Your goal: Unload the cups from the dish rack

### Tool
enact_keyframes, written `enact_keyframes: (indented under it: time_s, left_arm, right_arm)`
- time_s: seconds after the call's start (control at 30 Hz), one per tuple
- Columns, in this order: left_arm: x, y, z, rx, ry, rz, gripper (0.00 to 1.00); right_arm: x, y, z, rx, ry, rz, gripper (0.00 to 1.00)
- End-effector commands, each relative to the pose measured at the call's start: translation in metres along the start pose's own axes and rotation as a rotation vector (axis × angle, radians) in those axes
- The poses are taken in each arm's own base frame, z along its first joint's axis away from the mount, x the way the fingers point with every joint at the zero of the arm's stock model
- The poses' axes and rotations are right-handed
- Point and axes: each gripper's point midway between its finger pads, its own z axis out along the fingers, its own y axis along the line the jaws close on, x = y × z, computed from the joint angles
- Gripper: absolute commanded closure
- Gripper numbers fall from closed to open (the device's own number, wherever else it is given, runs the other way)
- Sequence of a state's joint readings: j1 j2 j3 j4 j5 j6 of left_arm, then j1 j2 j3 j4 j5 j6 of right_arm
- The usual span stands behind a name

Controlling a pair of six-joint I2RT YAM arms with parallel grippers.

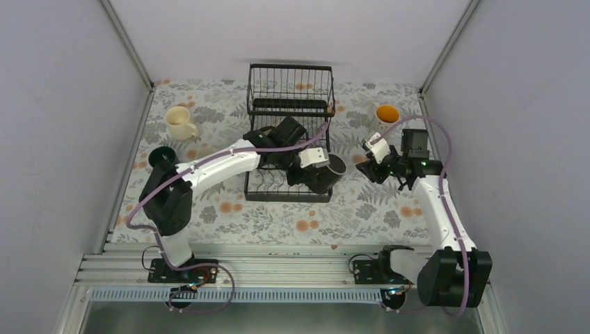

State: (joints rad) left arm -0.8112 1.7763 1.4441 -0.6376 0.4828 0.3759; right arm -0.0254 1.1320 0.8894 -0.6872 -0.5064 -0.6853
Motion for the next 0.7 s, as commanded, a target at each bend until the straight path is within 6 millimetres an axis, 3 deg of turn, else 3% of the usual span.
enact_keyframes:
  time_s: [0.0,0.27,0.47,0.67]
  left_arm:
    - [-0.046,-0.048,-0.045,0.171,-0.153,0.135,0.98]
    - [-0.138,-0.038,-0.119,0.152,-0.401,0.05,0.98]
    - [-0.177,-0.018,-0.125,0.15,-0.464,-0.049,0.97]
    - [-0.197,-0.014,-0.118,0.274,-0.489,-0.127,0.98]
  right_arm:
    - [-0.019,0.005,-0.02,0.023,-0.058,-0.044,0.45]
    - [-0.056,0.007,-0.077,0.239,-0.247,-0.236,0.42]
    - [-0.071,0.01,-0.101,0.333,-0.333,-0.343,0.42]
    - [-0.085,0.013,-0.12,0.468,-0.458,-0.506,0.43]
